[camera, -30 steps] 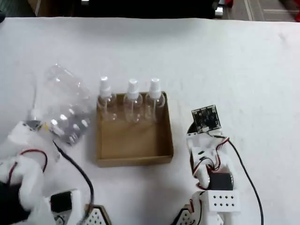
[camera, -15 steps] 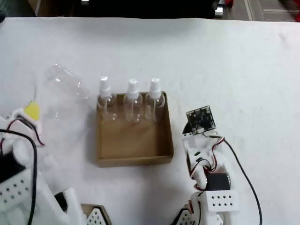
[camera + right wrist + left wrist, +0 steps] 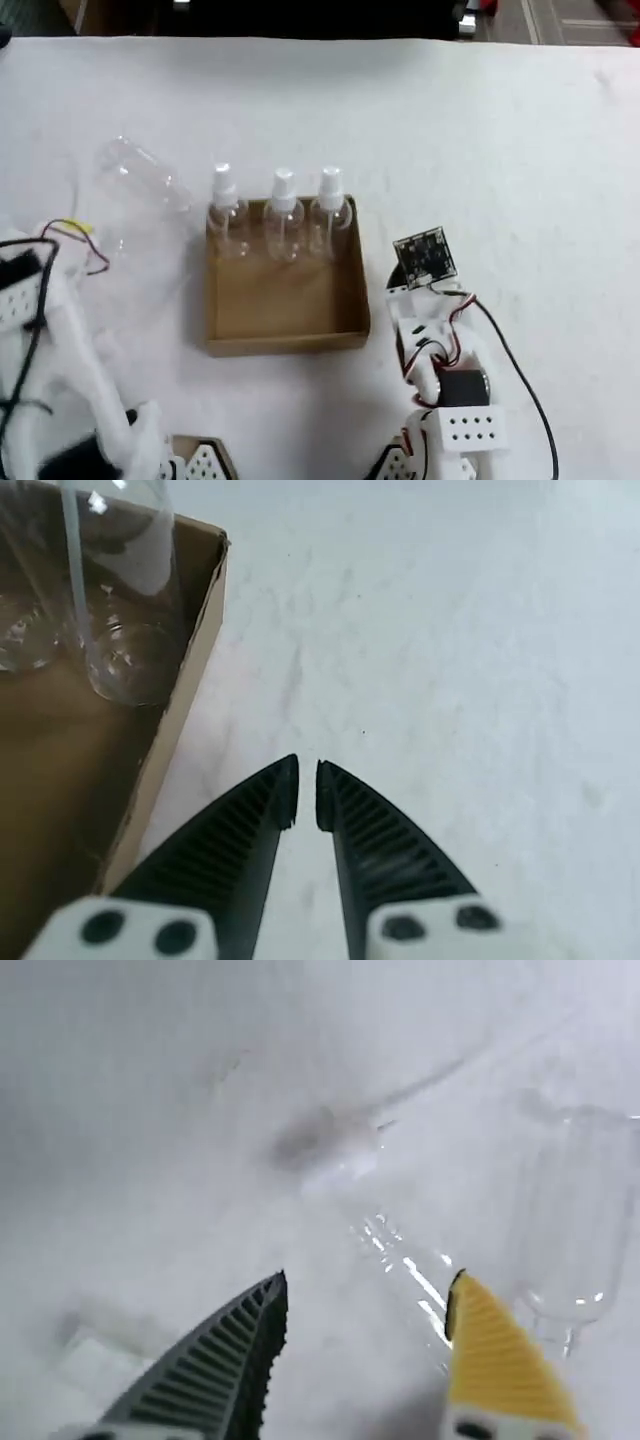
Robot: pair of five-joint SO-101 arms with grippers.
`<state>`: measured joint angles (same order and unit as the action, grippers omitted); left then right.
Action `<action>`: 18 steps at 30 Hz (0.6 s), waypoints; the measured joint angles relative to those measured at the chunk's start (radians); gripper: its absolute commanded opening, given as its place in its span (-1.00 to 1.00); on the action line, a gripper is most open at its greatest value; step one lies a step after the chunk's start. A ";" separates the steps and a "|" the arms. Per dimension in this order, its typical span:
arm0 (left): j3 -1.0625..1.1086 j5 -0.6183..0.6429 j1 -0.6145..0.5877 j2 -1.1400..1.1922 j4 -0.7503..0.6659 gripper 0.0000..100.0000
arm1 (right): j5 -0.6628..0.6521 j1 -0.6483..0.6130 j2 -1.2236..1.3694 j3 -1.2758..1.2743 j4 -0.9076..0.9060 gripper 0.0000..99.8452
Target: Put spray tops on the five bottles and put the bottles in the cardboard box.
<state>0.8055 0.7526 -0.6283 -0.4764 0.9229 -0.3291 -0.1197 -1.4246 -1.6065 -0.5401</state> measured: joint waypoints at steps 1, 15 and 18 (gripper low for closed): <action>-0.017 0.015 0.008 0.054 -0.002 -0.58 | 0.000 0.000 0.000 0.000 0.000 -0.97; -0.221 0.114 0.020 0.390 -0.015 -0.59 | -0.046 -0.003 0.000 -0.037 0.074 -0.97; -0.249 0.160 0.025 0.411 -0.018 -0.59 | -0.051 -0.003 0.000 -0.037 0.074 -0.97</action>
<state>0.5570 0.9122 -0.6038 -0.0652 0.9045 -0.3798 -0.1227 -1.4246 -1.6433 -0.4664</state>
